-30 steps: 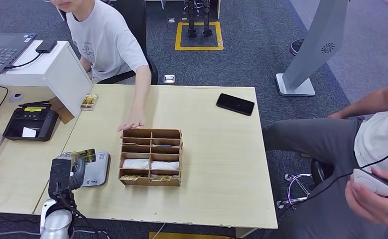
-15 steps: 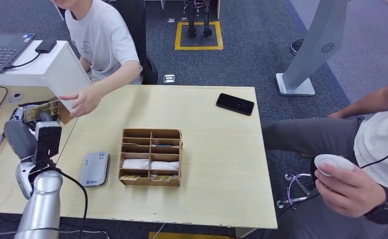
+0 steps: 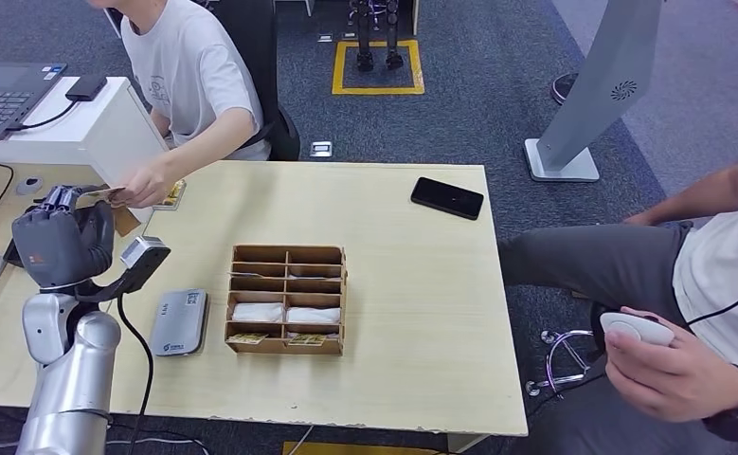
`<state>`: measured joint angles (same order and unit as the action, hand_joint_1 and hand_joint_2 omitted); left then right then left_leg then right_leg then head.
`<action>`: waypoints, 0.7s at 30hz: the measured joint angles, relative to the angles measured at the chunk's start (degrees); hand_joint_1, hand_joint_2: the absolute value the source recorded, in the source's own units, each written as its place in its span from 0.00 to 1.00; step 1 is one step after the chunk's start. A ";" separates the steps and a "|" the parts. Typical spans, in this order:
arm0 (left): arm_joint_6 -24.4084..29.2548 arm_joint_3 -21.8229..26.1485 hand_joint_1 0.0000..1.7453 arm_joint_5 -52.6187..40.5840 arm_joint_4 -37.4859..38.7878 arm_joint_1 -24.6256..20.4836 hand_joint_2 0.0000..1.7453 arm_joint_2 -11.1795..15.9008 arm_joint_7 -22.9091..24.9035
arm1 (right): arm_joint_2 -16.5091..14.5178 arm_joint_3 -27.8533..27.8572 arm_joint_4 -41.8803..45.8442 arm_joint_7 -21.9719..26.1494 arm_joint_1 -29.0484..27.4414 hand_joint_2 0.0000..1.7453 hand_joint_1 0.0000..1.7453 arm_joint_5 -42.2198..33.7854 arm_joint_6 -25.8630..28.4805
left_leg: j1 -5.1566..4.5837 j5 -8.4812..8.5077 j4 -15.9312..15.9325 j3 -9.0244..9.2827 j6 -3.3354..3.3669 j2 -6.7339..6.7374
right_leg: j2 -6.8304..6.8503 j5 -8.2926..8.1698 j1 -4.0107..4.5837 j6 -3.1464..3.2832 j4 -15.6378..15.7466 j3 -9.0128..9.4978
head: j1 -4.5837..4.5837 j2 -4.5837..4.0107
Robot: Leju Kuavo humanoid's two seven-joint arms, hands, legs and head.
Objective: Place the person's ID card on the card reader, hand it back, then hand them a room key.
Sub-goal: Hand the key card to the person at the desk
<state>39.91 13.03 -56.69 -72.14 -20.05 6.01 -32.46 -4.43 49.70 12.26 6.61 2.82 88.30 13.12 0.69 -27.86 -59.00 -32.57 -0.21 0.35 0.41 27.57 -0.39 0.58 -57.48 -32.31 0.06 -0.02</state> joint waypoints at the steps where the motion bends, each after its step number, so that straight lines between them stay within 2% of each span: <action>1: 0.00 0.08 0.00 0.43 0.34 -0.02 1.00 -0.02 -0.12 | 0.03 -0.02 0.00 -0.02 0.00 1.00 0.00 -0.01 -0.03 | 0.00 0.00 0.00 0.00 0.00 -0.01 | 0.00 0.00 0.00 0.00 0.00 -0.01 | -0.01 0.00; 5: 0.00 0.41 0.00 2.05 1.90 -0.37 1.00 -0.23 1.17 | 0.13 -0.04 0.00 -0.02 0.01 1.00 0.00 -0.03 0.03 | 0.01 0.00 0.00 -0.02 0.00 -0.01 | 0.00 0.00 0.00 0.00 0.00 -0.03 | 0.01 0.00; 10: 0.00 -0.54 0.00 6.46 3.43 -0.66 1.00 -0.18 7.13 | 0.14 -0.04 0.00 0.08 0.01 1.00 0.00 -0.06 0.27 | 0.01 0.00 0.00 -0.01 0.00 0.02 | -0.03 -0.01 0.00 0.00 0.00 -0.05 | -0.01 0.00; 14: -0.62 -1.37 0.00 7.82 3.87 -0.76 1.00 -0.04 8.03 | 0.14 -0.04 0.00 0.10 0.04 1.00 0.00 -0.06 0.43 | 0.01 0.00 -0.01 -0.02 0.00 0.01 | -0.02 -0.01 0.00 0.00 0.00 -0.03 | -0.01 0.00; 18: -5.24 -3.78 0.00 13.21 3.72 -0.15 1.00 1.31 7.80 | 0.14 -0.03 0.00 0.14 0.02 1.00 0.00 -0.09 0.47 | 0.00 0.00 0.00 -0.03 0.00 0.02 | -0.04 -0.01 0.00 0.00 0.00 -0.03 | 0.00 0.00; 21: -14.23 -6.02 0.00 20.25 0.93 2.84 1.00 2.47 5.45 | 0.16 0.05 0.00 0.14 -0.09 1.00 0.00 -0.20 0.50 | 0.00 -0.01 0.00 -0.03 0.00 0.06 | -0.08 -0.01 0.00 0.00 0.00 -0.05 | -0.01 0.00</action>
<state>25.68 7.01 -36.43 -71.22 -17.22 8.48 -27.01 -4.27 49.75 12.26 6.75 2.73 88.11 13.62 0.70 -27.87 -59.01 -32.60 -0.21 0.41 0.34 27.57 -0.39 0.57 -57.48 -32.35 0.05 -0.02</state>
